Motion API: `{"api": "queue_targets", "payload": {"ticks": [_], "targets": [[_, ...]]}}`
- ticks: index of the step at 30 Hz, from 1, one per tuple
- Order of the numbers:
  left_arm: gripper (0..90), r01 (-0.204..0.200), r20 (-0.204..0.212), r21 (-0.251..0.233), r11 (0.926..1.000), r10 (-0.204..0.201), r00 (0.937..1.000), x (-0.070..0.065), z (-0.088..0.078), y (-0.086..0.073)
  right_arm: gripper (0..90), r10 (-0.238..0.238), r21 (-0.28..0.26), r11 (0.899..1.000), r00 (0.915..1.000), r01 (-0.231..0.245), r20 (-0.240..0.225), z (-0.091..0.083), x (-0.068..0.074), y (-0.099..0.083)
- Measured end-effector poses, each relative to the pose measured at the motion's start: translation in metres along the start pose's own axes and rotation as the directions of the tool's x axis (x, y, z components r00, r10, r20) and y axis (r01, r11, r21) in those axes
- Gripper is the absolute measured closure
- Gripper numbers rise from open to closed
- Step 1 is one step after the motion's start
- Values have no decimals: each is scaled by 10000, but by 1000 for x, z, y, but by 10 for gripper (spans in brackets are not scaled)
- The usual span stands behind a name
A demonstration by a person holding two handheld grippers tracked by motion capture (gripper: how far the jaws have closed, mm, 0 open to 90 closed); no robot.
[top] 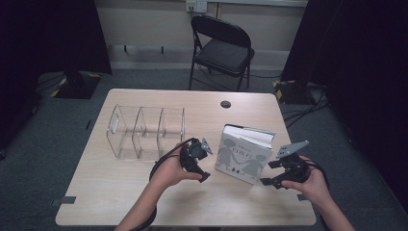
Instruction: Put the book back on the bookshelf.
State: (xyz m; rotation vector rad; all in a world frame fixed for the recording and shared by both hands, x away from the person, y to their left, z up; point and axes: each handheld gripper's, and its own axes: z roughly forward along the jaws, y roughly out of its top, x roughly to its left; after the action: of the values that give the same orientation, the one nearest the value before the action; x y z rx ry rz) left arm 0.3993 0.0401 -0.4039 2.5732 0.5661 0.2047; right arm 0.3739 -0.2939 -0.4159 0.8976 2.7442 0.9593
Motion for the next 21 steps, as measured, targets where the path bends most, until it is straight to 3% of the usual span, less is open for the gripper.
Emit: {"api": "queue_targets", "payload": {"ticks": [4,7,16,21], "targets": [[176,-51,-51,-21,10000,51,10000,3,-8,8,174,216,134,9997,9997,-218,109,6,0,-12],[176,-70,-87,-44,10000,70,9999,4,-12,11,167,364,311,9989,9992,-358,-178,13,0,-22],[176,-266,-142,-58,9996,265,9995,9,-24,29,168,724,806,9940,9970,-744,275,24,-1,-44],[178,-440,-110,79,9990,441,9990,13,-27,38,149,586,1156,9914,9979,-615,283,31,0,-54]]}}
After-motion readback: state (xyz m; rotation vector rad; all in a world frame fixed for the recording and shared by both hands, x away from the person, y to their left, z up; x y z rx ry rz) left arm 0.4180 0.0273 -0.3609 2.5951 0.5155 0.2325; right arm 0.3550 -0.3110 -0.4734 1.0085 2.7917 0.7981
